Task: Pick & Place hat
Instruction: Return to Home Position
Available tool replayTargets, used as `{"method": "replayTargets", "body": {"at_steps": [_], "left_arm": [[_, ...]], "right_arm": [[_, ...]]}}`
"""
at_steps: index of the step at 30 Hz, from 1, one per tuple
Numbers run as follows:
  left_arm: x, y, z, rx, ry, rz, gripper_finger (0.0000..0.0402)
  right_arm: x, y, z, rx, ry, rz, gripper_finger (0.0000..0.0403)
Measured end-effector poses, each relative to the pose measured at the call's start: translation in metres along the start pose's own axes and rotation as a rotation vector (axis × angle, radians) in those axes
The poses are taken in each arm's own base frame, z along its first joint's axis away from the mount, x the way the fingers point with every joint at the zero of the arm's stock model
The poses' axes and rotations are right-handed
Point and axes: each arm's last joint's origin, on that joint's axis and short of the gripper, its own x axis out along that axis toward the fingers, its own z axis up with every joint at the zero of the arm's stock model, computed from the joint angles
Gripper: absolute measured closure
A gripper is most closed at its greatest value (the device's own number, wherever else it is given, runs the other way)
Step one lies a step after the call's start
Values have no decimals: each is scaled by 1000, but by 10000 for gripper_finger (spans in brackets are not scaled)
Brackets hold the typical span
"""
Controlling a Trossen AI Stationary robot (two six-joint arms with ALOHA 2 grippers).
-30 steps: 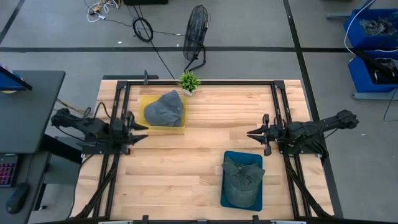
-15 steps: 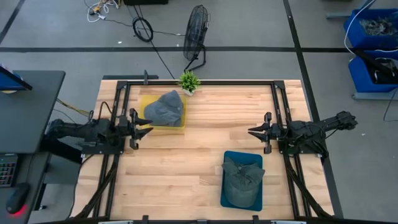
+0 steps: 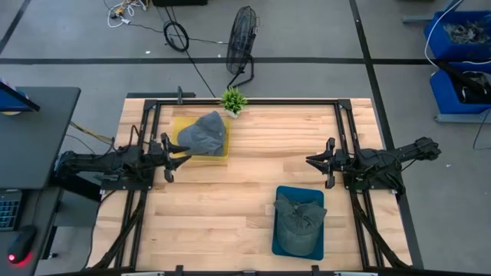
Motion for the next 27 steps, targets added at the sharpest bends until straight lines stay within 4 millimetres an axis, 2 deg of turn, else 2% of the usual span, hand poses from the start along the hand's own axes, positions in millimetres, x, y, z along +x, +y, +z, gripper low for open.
{"method": "replayTargets", "body": {"at_steps": [7, 27], "left_arm": [[0, 0, 0, -57, 3, -1, 246], [0, 0, 2, -66, -22, 0, 246]], "right_arm": [[0, 0, 0, -1, 0, 0, 349], [0, 0, 0, -1, 0, 1, 349]]}}
